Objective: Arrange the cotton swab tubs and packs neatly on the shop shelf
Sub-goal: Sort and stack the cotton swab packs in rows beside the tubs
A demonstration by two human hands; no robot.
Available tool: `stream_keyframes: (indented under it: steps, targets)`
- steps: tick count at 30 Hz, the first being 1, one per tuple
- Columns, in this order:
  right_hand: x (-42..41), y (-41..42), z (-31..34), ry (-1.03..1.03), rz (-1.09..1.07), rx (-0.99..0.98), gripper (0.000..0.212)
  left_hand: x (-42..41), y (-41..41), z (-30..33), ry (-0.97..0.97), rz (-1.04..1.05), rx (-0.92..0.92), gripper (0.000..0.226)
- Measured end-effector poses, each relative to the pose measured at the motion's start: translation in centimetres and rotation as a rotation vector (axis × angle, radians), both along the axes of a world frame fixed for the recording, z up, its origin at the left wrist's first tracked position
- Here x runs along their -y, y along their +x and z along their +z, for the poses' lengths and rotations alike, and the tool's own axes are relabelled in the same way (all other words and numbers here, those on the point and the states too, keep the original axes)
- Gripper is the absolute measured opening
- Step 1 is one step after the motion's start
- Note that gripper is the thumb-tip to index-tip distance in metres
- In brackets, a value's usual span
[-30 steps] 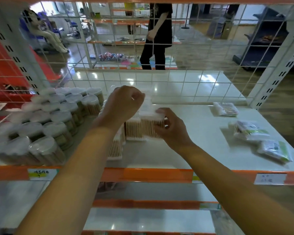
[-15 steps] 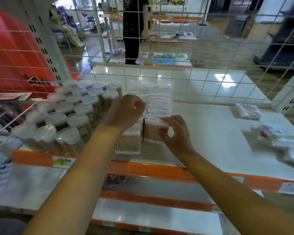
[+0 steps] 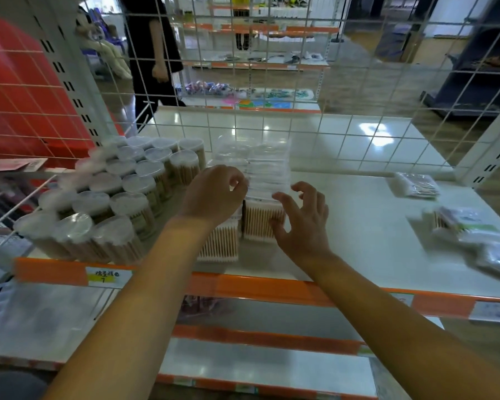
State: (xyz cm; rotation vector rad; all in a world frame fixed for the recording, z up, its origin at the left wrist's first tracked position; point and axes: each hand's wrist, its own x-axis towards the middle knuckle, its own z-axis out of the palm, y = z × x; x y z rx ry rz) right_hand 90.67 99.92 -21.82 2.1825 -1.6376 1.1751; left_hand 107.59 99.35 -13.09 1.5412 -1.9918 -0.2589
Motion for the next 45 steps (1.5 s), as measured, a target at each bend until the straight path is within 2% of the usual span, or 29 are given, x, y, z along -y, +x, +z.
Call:
stream_keyframes:
  steps: [5,13,18,25,37,45]
  targets:
    - [-0.2,-0.1,0.2,-0.006,0.0,-0.049,0.039,-0.2,0.0,-0.3,0.012,0.018,0.03,0.026]
    - [-0.3,0.2,0.3,0.011,0.009,-0.048,0.031,-0.5,-0.7,-0.3,-0.017,0.033,0.158,0.027]
    - [0.0,-0.8,1.7,-0.015,0.021,-0.078,0.036,-0.4,-3.2,0.1,-0.124,0.037,0.278,0.03]
    - [0.3,-4.3,4.5,-0.003,-0.074,-0.114,0.047,0.2,-8.6,0.8,-0.206,-0.057,0.286,0.033]
    - [-0.3,-12.9,5.1,0.192,-0.268,-0.155,0.04,0.6,-18.2,-0.3,-0.155,-0.224,0.299,0.036]
    - [-0.2,-18.5,5.3,0.294,-0.418,-0.191,0.037,0.4,-23.1,-1.6,-0.148,-0.281,0.353,0.028]
